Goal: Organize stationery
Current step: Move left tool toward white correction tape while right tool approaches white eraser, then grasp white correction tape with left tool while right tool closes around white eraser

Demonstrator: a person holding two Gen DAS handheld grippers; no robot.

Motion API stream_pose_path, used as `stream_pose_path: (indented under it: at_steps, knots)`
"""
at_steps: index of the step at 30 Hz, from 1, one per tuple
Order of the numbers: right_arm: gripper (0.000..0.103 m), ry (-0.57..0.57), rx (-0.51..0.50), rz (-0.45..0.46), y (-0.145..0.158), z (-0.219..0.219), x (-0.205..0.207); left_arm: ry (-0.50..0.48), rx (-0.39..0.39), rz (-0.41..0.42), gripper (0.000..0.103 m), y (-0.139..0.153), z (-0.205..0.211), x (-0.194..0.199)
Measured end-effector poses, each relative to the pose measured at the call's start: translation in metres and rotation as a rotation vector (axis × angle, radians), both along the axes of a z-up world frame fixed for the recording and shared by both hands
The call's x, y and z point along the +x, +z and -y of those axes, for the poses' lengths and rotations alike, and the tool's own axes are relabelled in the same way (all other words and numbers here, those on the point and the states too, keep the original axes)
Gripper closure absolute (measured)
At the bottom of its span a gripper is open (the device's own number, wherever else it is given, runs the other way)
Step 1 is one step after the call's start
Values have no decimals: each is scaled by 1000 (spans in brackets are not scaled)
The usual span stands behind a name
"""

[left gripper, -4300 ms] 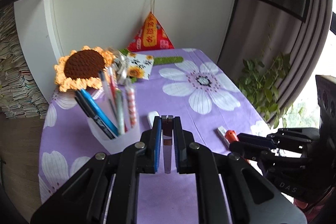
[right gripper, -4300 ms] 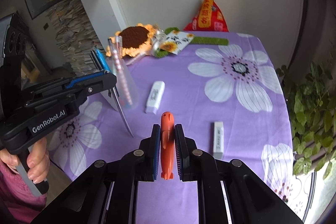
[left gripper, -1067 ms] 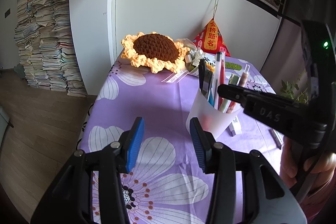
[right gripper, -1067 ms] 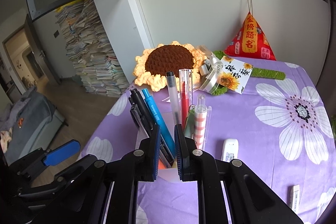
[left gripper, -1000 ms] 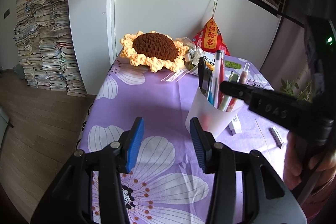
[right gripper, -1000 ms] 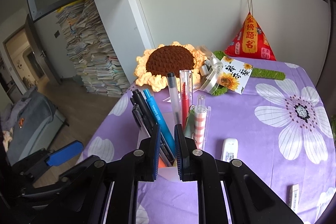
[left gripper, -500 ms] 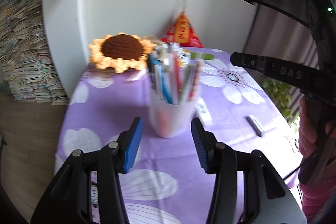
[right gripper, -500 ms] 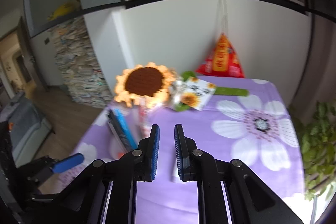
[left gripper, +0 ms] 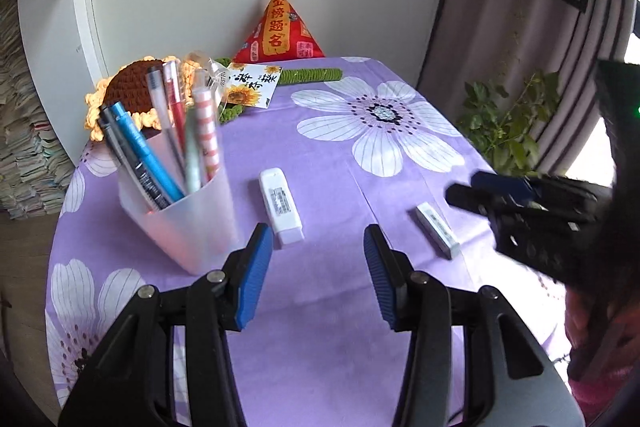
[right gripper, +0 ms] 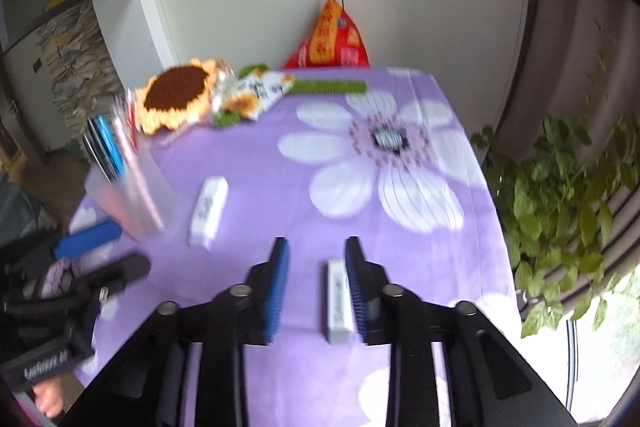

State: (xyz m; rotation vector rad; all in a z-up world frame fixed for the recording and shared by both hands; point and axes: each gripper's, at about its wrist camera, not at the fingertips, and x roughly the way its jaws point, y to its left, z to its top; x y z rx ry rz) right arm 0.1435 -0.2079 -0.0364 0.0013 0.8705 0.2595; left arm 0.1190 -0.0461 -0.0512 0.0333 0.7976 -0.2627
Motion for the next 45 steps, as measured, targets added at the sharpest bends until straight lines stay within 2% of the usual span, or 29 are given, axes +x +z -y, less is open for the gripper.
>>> stream_pose_path:
  at_steps: [7,12,18,23,26,28,29,30,33,38,41,43,45]
  knots:
    - [70,-22,59,-36,-19,34,-6,101,79,-62,58,-20,22,45]
    - [70,-34,92,-51,-29,53,-10,234,196,-50,57,-25,32,67]
    - [70,-19,121,-73,-37,58,-4,284,238,-108,57,-39,35,87]
    - [69,57,112,-66,-37,44,-3,272,256,-140,57,-48,40,97]
    - [65,75,120,-76,-40,37,0,266,269,-120,57,-49,44,98]
    - [65,77,126,-81,-42,35,2,261,282,-103,69,-48,48,98]
    - [64,77,129,-85,-43,35,2,255,293,-88,85,-47,50,98]
    - [64,77,131,-88,-44,36,3,242,289,-83,90,-47,51,98]
    - [64,68,132,-94,-46,38,5,187,237,-89,95,-45,53,94]
    - [64,59,129,-105,-48,39,7,71,127,-145,95,-47,51,79]
    - [64,58,125,-104,-48,39,7,76,117,-116,94,-41,46,68]
    - [64,53,126,-106,-48,39,8,95,137,-86,84,-34,42,64]
    - [64,54,127,-108,-48,39,8,135,199,-39,43,-28,43,61]
